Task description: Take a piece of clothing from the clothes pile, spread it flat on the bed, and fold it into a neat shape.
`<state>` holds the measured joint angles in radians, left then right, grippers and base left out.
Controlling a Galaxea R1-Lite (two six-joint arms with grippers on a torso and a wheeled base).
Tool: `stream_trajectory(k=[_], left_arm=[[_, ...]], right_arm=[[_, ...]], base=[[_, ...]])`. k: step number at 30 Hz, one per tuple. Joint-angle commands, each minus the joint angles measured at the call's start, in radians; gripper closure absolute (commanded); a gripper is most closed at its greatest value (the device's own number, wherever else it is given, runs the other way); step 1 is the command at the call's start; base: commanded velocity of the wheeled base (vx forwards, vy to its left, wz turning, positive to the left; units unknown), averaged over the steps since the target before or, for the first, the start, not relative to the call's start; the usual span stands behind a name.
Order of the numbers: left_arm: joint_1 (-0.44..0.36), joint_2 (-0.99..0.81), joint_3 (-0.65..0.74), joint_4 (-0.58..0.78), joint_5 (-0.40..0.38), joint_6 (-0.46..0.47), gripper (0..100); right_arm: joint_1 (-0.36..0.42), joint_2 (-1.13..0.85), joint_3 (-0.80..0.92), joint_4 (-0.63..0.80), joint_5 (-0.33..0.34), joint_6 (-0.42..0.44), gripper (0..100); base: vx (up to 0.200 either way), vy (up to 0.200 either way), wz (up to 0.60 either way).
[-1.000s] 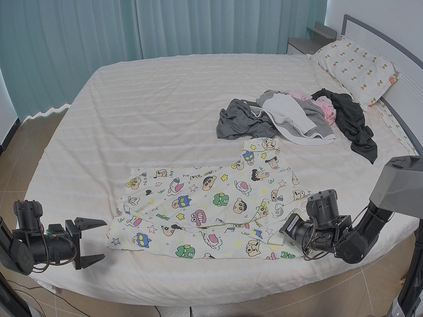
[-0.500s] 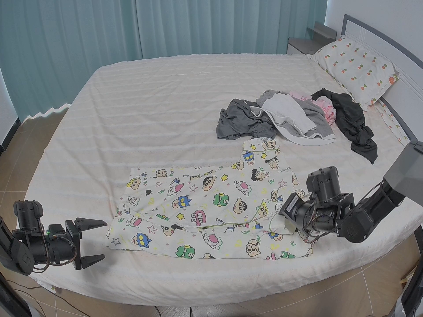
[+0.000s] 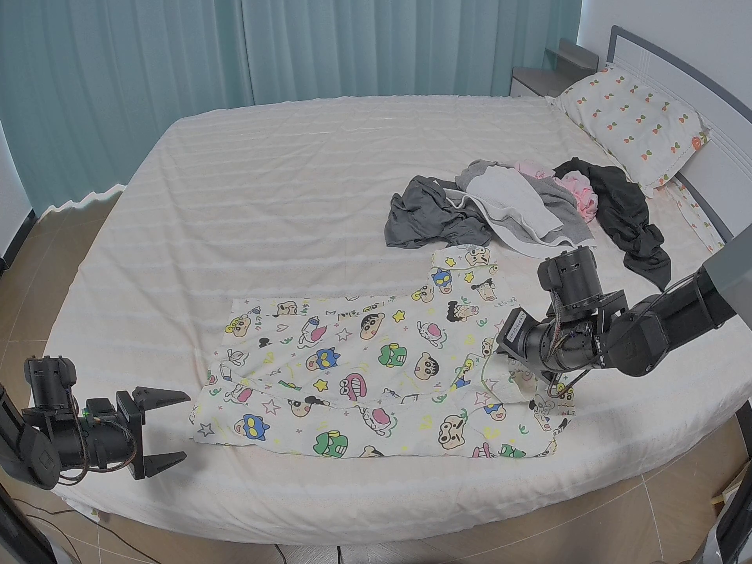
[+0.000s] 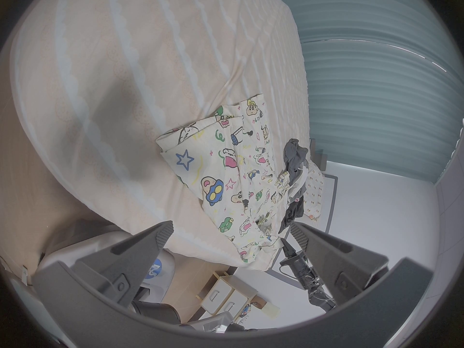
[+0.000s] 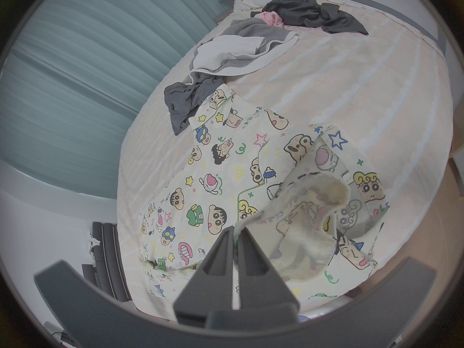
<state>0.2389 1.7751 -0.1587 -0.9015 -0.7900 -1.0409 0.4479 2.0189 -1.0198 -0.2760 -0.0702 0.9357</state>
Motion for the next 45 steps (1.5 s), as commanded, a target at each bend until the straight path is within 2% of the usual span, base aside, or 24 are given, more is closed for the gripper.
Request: stream_trajectory(k=[1, 13, 25, 35, 40, 41, 45], left_arm=[[-0.001, 0.003, 0.001, -0.002, 0.0, -0.001, 0], [-0.001, 0.003, 0.001, -0.002, 0.002, -0.001, 0], [-0.003, 0.003, 0.004, -0.002, 0.002, 0.001, 0], [-0.003, 0.001, 0.018, -0.004, 0.002, 0.025, 0], [-0.004, 0.003, 0.022, -0.004, 0.002, 0.039, 0], [-0.004, 0.003, 0.022, -0.004, 0.002, 0.039, 0], [-0.004, 0.003, 0.024, -0.004, 0.002, 0.039, 0]], right_arm=[[0.0, -0.002, -0.057, 0.044, 0.0, -0.015, 100], [-0.001, 0.063, -0.272, 0.277, 0.0, -0.031, 100], [0.011, 0.044, -0.263, 0.405, 0.001, -0.035, 100], [0.1, -0.075, -0.069, 0.396, 0.0, 0.008, 100], [0.149, -0.071, 0.004, 0.374, -0.056, 0.06, 100], [0.173, -0.065, 0.047, 0.316, -0.069, 0.101, 100], [0.192, -0.059, 0.125, 0.181, -0.074, 0.133, 100]], base=[[0.0, 0.0, 0.0], [0.0, 0.0, 0.0], [0.0, 0.0, 0.0], [0.0, 0.0, 0.0], [0.0, 0.0, 0.0], [0.0, 0.0, 0.0], [0.0, 0.0, 0.0]])
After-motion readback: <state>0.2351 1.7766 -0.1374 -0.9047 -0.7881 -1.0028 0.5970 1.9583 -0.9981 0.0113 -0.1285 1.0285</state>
